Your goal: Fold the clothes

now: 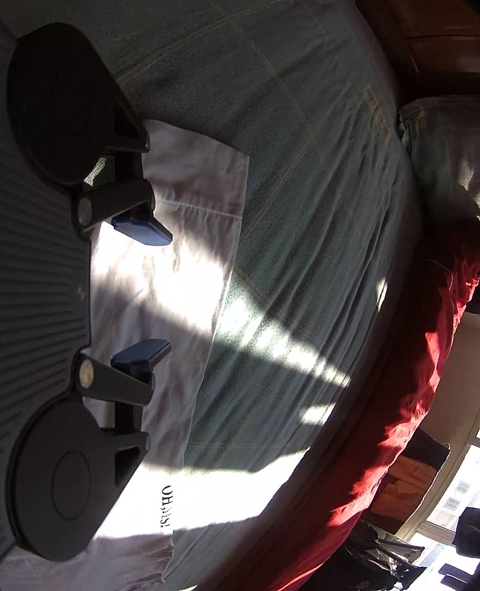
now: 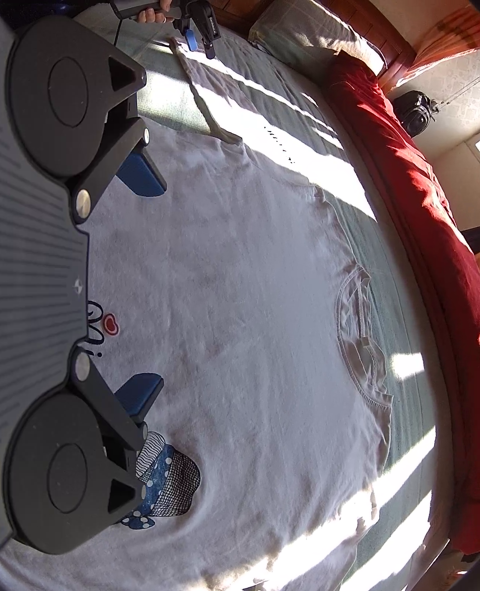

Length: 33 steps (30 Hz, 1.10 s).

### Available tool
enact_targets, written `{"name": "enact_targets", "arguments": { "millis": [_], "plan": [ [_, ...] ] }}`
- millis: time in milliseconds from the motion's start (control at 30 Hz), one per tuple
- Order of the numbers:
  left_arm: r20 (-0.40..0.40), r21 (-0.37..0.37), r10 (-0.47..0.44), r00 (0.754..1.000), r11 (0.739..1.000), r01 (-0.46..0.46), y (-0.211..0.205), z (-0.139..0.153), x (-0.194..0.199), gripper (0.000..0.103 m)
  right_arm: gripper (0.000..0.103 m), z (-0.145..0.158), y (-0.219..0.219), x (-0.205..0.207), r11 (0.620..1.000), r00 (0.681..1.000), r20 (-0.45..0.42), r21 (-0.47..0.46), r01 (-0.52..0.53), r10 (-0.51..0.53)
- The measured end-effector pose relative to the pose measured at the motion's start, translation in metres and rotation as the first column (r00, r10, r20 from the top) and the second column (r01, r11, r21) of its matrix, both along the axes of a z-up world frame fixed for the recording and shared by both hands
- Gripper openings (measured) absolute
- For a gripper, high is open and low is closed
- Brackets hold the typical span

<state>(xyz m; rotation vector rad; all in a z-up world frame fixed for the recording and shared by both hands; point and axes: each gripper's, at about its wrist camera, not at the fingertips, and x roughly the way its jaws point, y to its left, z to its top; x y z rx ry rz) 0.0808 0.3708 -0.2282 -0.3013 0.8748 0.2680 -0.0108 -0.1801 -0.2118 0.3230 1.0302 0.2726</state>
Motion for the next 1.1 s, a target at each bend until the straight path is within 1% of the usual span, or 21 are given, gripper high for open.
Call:
{"name": "enact_targets", "arguments": {
  "millis": [67, 100, 133, 233, 300, 367, 400, 500, 567, 667, 733, 800, 833, 867, 933, 1000, 1033, 1067, 1100],
  "plan": [
    [-0.035, 0.089, -0.021, 0.999, 0.996, 0.024, -0.008, -0.006, -0.002, 0.059, 0.103, 0.002, 0.002, 0.0, 1.0, 1.0, 0.004, -0.004, -0.01, 0.01],
    [-0.052, 0.14, -0.027, 0.998, 0.99, 0.034, -0.01, -0.009, -0.004, 0.059, 0.103, 0.002, 0.002, 0.0, 1.0, 1.0, 0.006, -0.012, -0.014, 0.014],
    [-0.056, 0.155, -0.031, 0.998, 0.987, 0.04, -0.011, -0.009, -0.006, 0.059, 0.103, 0.003, 0.002, -0.001, 1.0, 1.0, 0.009, -0.019, -0.017, 0.018],
    [-0.066, 0.179, -0.023, 0.998, 0.983, 0.035, -0.018, 0.0, -0.01, 0.057, 0.103, 0.002, 0.0, -0.002, 0.999, 1.0, 0.014, -0.045, -0.02, 0.02],
    [-0.039, 0.182, -0.074, 0.996, 0.98, 0.08, -0.036, 0.013, -0.01, 0.056, 0.103, -0.002, -0.001, -0.002, 0.998, 1.0, 0.011, -0.053, -0.017, 0.017],
    [-0.005, 0.181, -0.147, 0.989, 0.973, 0.145, -0.06, 0.023, -0.007, 0.061, 0.103, -0.009, 0.0, -0.001, 0.998, 1.0, 0.001, -0.057, -0.014, 0.015],
    [0.008, 0.178, -0.179, 0.984, 0.968, 0.175, -0.076, 0.027, -0.004, 0.061, 0.103, -0.013, 0.002, -0.001, 0.998, 1.0, -0.002, -0.069, -0.013, 0.013],
    [0.027, 0.155, -0.246, 0.969, 0.959, 0.239, -0.12, 0.026, 0.012, 0.063, 0.103, -0.024, 0.013, -0.004, 0.988, 0.999, 0.002, -0.151, -0.037, 0.038],
    [0.004, 0.172, -0.236, 0.972, 0.957, 0.232, -0.141, 0.019, 0.027, 0.063, 0.103, -0.028, 0.022, -0.008, 0.976, 0.998, 0.017, -0.208, -0.06, 0.065],
    [-0.029, 0.225, -0.199, 0.98, 0.954, 0.201, -0.166, 0.0, 0.045, 0.062, 0.103, -0.033, 0.032, -0.012, 0.954, 0.993, 0.033, -0.284, -0.096, 0.11],
    [-0.049, 0.246, -0.187, 0.981, 0.95, 0.193, -0.174, -0.016, 0.053, 0.063, 0.103, -0.034, 0.035, -0.015, 0.947, 0.991, 0.041, -0.304, -0.107, 0.125],
    [-0.032, 0.257, -0.165, 0.986, 0.952, 0.168, -0.171, -0.024, 0.058, 0.067, 0.103, -0.035, 0.034, -0.016, 0.945, 0.99, 0.046, -0.307, -0.116, 0.136],
    [-0.022, 0.258, -0.15, 0.988, 0.954, 0.15, -0.166, -0.025, 0.061, 0.074, 0.103, -0.035, 0.033, -0.016, 0.945, 0.989, 0.047, -0.303, -0.119, 0.14],
    [-0.021, 0.254, -0.129, 0.991, 0.959, 0.13, -0.16, -0.025, 0.067, 0.077, 0.103, -0.036, 0.032, -0.015, 0.946, 0.989, 0.047, -0.299, -0.123, 0.143],
    [-0.022, 0.242, -0.086, 0.996, 0.966, 0.089, -0.149, -0.025, 0.079, 0.077, 0.103, -0.037, 0.031, -0.015, 0.948, 0.988, 0.049, -0.292, -0.129, 0.15],
    [-0.041, 0.227, -0.048, 0.998, 0.972, 0.056, -0.139, -0.022, 0.091, 0.077, 0.103, -0.037, 0.03, -0.014, 0.949, 0.987, 0.052, -0.288, -0.13, 0.151],
    [-0.037, 0.217, -0.048, 0.998, 0.975, 0.055, -0.14, -0.018, 0.09, 0.076, 0.103, -0.038, 0.029, -0.014, 0.949, 0.987, 0.054, -0.287, -0.13, 0.151],
    [-0.029, 0.207, -0.052, 0.998, 0.977, 0.057, -0.142, -0.013, 0.088, 0.07, 0.103, -0.038, 0.03, -0.014, 0.949, 0.987, 0.057, -0.288, -0.128, 0.15],
    [-0.02, 0.196, -0.057, 0.998, 0.979, 0.06, -0.144, -0.008, 0.085, 0.069, 0.103, -0.039, 0.03, -0.015, 0.949, 0.987, 0.059, -0.288, -0.126, 0.149]
  ]
}}
